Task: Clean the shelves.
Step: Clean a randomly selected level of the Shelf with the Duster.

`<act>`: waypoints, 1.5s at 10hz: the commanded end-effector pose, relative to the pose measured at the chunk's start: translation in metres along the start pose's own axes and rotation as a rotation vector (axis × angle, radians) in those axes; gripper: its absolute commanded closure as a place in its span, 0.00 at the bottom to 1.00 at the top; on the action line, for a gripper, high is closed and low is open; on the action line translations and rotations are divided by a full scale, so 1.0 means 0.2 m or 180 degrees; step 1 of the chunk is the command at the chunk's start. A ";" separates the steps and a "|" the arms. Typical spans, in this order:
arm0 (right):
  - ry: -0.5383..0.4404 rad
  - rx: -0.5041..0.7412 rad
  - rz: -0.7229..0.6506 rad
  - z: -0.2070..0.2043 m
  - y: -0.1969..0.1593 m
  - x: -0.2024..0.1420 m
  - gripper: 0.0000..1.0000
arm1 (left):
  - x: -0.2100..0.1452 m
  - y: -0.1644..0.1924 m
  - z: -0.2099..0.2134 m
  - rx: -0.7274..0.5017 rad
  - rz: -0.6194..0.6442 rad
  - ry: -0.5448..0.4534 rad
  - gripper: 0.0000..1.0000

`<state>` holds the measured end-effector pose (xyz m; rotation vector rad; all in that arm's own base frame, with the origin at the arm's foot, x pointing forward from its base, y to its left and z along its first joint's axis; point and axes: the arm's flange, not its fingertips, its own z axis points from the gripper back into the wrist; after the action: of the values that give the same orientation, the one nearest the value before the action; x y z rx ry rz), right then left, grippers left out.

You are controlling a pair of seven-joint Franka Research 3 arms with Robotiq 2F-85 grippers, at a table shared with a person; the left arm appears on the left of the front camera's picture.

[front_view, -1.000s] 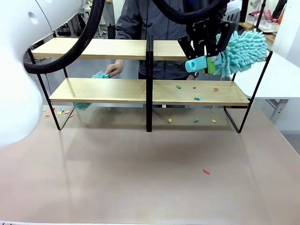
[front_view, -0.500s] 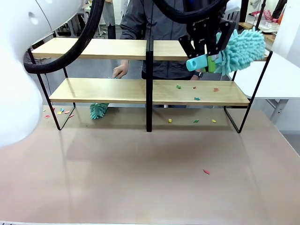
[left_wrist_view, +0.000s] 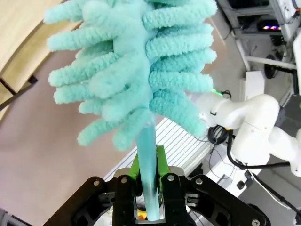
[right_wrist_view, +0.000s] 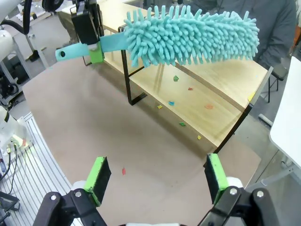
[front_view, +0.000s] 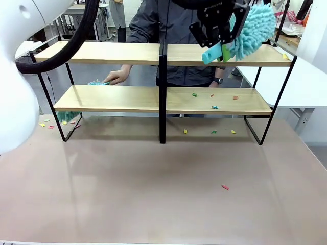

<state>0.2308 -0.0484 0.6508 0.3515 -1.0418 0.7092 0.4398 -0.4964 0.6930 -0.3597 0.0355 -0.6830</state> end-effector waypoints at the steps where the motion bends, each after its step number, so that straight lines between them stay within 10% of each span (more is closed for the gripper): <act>1: -0.0003 0.0002 0.0003 0.00 0.00 0.00 0.00 | 0.01 -0.01 -0.05 0.0128 0.0118 0.0187 0.88; 4: -0.0003 0.0002 0.0003 0.00 0.00 0.00 0.00 | 0.12 -0.04 -0.09 0.0331 0.0389 0.0280 0.88; 15: -0.0003 0.0002 0.0003 0.00 0.00 0.00 0.00 | 0.75 -0.48 0.11 0.0895 -0.0548 0.0319 0.88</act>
<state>0.2308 -0.0484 0.6508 0.3516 -1.0417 0.7092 0.4080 -0.5391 0.6471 -0.1127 0.0274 -0.8127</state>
